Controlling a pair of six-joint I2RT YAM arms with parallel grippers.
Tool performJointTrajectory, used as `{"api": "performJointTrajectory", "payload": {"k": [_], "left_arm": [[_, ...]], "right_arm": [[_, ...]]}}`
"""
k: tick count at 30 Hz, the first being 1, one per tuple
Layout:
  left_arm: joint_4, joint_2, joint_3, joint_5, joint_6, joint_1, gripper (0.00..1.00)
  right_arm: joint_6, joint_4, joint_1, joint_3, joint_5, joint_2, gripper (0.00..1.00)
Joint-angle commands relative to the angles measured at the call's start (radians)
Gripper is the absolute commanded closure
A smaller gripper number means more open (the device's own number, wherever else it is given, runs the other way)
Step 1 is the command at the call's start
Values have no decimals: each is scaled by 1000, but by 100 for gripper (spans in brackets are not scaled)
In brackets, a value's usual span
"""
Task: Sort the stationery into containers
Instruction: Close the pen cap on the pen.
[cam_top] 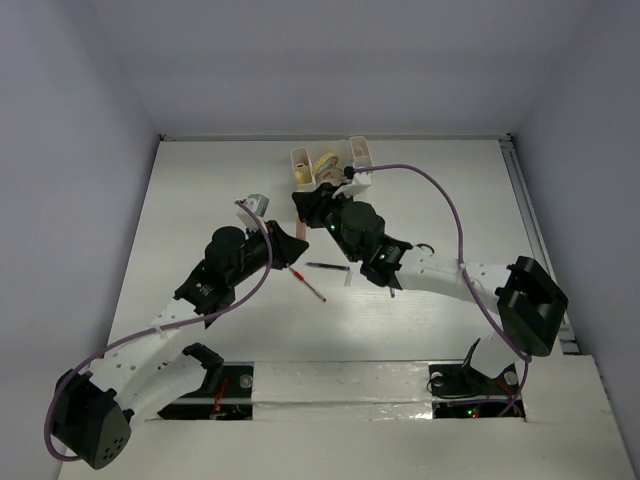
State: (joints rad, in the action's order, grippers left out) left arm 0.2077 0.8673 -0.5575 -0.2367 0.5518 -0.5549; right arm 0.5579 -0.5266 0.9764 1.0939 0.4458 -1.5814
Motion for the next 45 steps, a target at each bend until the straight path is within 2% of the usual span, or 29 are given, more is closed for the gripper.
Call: {"api": "performJointTrajectory", "payload": {"k": [1, 9, 18, 22, 28, 35, 45], "left_arm": [[114, -4, -58, 17, 7, 6, 100], [93, -40, -64, 62, 0, 6, 100], [94, -34, -73, 30, -1, 6, 100], [82, -45, -73, 68, -6, 6, 100], [117, -36, -96, 103, 5, 6, 100], [127, -22, -156, 172, -19, 6, 100], [119, -7, -203, 261, -73, 6, 100]], "right_arm": [[-29, -45, 25, -25, -33, 11, 85], [-32, -29, 25, -31, -25, 27, 85], [-36, -30, 25, -28, -19, 6, 85], [-36, -39, 25, -43, -27, 27, 85], [72, -82, 34, -112, -111, 43, 87], [125, -90, 53, -169, -196, 69, 99], [161, -4, 71, -285, -282, 169, 100]]}}
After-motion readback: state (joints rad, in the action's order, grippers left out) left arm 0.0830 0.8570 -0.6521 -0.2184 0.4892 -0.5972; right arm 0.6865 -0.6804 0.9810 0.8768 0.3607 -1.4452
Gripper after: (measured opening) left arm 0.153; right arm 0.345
